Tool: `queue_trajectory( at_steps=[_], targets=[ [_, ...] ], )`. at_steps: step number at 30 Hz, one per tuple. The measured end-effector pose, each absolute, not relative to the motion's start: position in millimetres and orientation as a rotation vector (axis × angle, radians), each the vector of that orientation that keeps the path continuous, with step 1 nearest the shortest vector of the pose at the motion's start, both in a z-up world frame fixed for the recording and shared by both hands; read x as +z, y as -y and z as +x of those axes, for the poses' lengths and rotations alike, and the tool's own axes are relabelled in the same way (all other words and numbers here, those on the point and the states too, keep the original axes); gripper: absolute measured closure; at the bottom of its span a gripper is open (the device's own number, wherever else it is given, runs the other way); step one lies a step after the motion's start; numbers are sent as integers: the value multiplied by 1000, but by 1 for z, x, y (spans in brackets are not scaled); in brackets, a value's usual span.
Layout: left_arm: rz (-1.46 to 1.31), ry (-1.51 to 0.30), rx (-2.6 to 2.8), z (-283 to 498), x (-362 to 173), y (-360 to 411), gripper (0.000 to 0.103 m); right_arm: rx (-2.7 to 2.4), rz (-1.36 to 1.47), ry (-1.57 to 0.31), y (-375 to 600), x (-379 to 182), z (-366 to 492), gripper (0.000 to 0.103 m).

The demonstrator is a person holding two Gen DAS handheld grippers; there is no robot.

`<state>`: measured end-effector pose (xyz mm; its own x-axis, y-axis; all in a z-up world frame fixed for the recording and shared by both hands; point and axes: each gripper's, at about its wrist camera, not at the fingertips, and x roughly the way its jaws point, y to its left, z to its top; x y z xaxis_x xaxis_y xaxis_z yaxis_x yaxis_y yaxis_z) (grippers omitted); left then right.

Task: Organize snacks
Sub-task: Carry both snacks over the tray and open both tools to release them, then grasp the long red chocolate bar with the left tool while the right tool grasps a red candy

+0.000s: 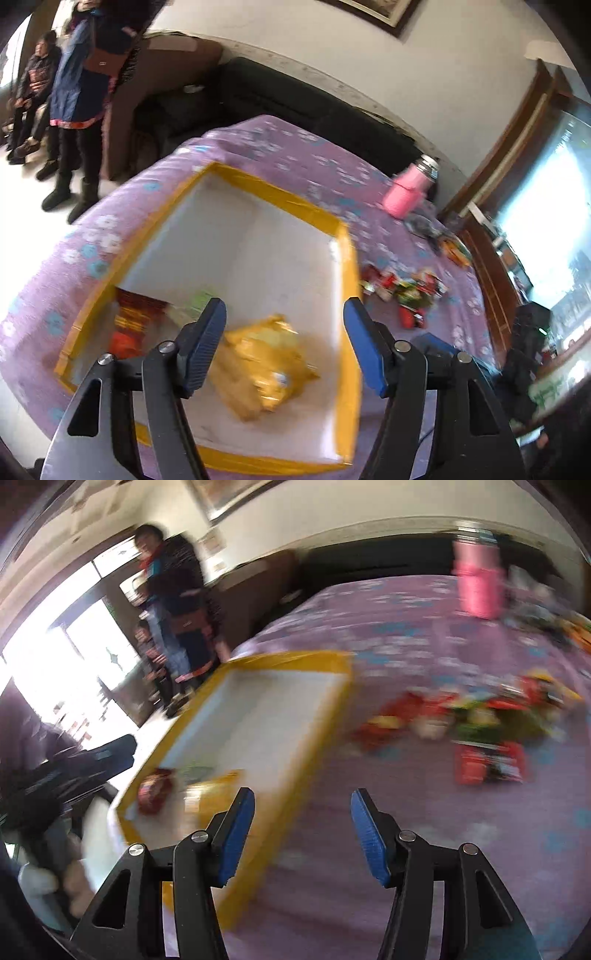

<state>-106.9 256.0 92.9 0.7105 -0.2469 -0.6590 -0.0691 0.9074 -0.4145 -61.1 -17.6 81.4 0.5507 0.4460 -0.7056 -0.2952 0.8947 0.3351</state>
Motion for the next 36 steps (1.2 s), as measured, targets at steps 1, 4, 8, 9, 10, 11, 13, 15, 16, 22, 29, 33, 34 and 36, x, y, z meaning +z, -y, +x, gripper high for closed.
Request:
queue_trajectory(
  at_steps=[1,4,8,9,10,11,13,15,16,22,29,33,34,36],
  targets=[
    [-430,-787,-123,-106,92,-248,37,402,197,-891,35,78,-58,46],
    [-415,-818,-183,-102,88,-224,37,285,245,-914,87,67,-51,44],
    [-390,-855,-226,-96,82,-199,37,202,264,-914,124,61,-42,44],
    [-385,-869,-234,-94,80,-194,38,199,267,-916,126,59,-37,44],
    [-381,-878,-239,-94,78,-190,38,201,269,-919,127,58,-33,44],
    [-376,-883,-241,-93,78,-185,38,205,265,-924,125,56,-28,44],
    [-363,-884,-237,-93,79,-179,38,214,248,-934,117,53,-17,44],
    [-357,-882,-235,-93,79,-175,38,213,238,-949,107,45,-4,44],
    [-350,-882,-234,-93,80,-175,38,206,233,-959,102,41,3,44],
    [-323,-889,-227,-85,79,-164,38,115,89,-935,69,36,15,52],
    [-229,-909,-280,-67,80,-123,38,115,71,-950,99,38,-5,69],
    [-149,-937,-324,-43,76,-92,38,70,143,-921,142,39,-13,69],
    [-113,-942,-341,-34,75,-82,38,85,185,-905,153,38,-14,69],
    [-36,-947,-345,-15,71,-65,38,103,249,-886,166,35,-14,69]
  ],
)
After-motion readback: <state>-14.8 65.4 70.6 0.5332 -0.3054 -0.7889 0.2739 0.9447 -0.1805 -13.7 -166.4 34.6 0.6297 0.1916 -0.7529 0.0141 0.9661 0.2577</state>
